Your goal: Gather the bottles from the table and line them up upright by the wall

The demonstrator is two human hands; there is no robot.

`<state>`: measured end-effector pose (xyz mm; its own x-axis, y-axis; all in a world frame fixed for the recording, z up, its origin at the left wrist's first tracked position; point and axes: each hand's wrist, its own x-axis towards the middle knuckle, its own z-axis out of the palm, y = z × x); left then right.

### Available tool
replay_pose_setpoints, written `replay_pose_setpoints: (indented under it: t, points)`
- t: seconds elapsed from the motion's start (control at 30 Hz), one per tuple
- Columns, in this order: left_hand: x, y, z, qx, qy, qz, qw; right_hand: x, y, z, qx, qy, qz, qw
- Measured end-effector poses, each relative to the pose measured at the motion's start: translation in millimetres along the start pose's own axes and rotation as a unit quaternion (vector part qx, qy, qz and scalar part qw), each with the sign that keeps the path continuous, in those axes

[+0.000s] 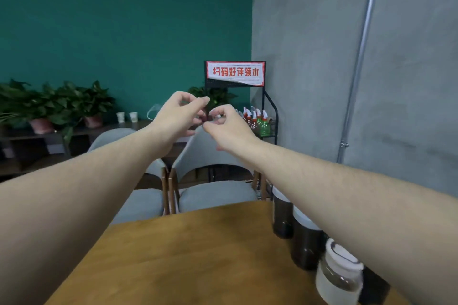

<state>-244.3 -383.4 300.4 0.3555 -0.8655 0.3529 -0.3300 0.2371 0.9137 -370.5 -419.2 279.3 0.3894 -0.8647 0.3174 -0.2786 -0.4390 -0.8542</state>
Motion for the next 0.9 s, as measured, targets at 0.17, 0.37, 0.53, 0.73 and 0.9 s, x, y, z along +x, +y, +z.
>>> replay_pose_setpoints:
  t: [0.17, 0.37, 0.53, 0.73, 0.9]
  points:
    - [60.2, 78.1, -43.1, -0.006, 0.006, -0.025, 1.000, 58.3, -85.7, -24.0, 0.010, -0.003, 0.000, 1.000]
    - [115.4, 230.1, -85.7, 0.003, 0.016, -0.010, 1.000, 113.7, -225.0, -97.0, 0.019, 0.019, -0.038, 0.999]
    - [136.1, 344.3, -107.2, 0.007, 0.025, -0.020, 0.999, 129.3, -324.2, -153.3, 0.033, 0.018, -0.066, 0.997]
    - [124.9, 422.2, -107.1, -0.012, 0.025, -0.019, 0.999, 132.8, -399.7, -198.3, 0.123, 0.005, -0.060, 0.991]
    - [111.6, 455.4, -109.9, -0.041, 0.007, -0.013, 0.999, 131.0, -422.6, -224.7, 0.175, -0.025, -0.025, 0.984]
